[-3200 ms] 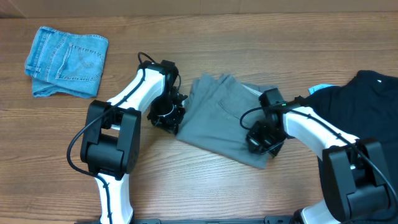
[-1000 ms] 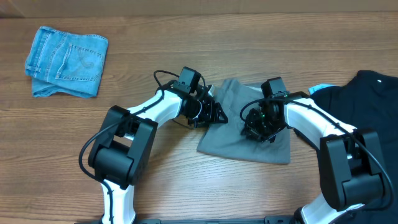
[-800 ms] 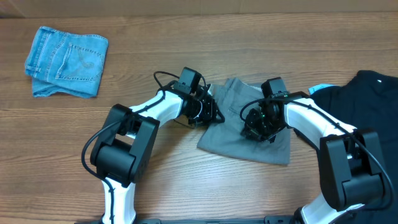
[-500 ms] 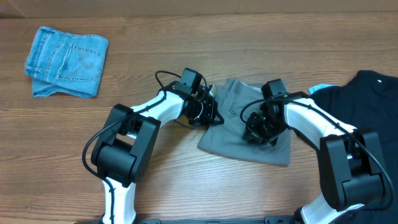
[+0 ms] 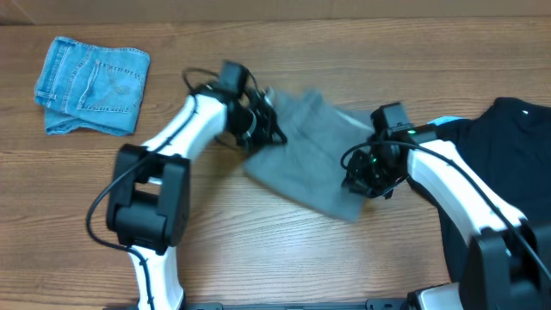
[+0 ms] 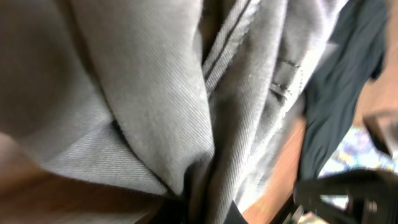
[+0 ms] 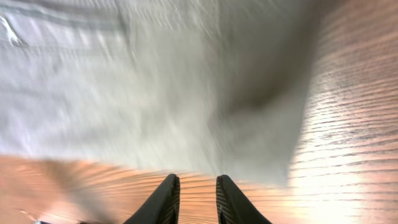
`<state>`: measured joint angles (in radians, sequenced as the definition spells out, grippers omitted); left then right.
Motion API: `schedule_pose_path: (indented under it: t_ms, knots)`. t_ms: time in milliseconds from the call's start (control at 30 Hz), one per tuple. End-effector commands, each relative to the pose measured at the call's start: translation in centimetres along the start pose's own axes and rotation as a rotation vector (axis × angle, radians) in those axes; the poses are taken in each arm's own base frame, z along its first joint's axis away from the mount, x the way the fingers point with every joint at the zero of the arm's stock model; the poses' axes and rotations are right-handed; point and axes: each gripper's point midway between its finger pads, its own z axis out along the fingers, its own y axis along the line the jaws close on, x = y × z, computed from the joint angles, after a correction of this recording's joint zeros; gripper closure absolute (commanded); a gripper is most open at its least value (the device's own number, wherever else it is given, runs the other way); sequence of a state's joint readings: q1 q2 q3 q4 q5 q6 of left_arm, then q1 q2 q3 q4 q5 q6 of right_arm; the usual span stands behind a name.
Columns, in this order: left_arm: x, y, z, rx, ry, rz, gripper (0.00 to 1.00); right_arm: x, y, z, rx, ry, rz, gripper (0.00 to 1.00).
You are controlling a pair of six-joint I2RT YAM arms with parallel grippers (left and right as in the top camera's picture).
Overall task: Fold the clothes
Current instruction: 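Carry the folded shorts with the left gripper onto the blue jeans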
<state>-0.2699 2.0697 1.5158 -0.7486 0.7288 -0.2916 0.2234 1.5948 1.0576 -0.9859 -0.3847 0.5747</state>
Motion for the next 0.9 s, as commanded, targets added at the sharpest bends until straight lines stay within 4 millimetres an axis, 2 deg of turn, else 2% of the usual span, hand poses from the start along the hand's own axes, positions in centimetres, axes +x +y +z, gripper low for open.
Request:
schedule_pose_path:
  t_ms: [0,133,233,433,700,867]
  knots:
    - [-4.9,-3.2,-6.6,0.053,-0.183,0.079,0.96,-0.5,1.9,-2.8,-0.056,-0.089,-0.055,0.75]
    - [-8.5,-2.8,-11.4,0.055,-0.314,0.052,0.96,-0.2,2.0,-3.5,-0.065,-0.098,-0.057,0.75]
    - [-11.1,-1.8,-15.6,0.058,-0.43,0.018,0.96,0.0,2.0,-3.4,-0.065,-0.087,-0.053,0.75]
    - [-15.4,1.6,-24.1,0.048,-0.683,-0.012,0.96,0.1,2.0,-3.4,-0.068,-0.086,-0.05,0.75]
    - [-18.2,6.1,-32.6,-0.022,-0.951,0.004,0.96,0.1,2.0,-3.4,-0.069,-0.085,-0.05,0.75]
    - [-19.0,7.8,-36.8,-0.073,-1.085,0.032,0.96,0.2,2.2,-3.4,-0.077,-0.078,-0.047,0.75]
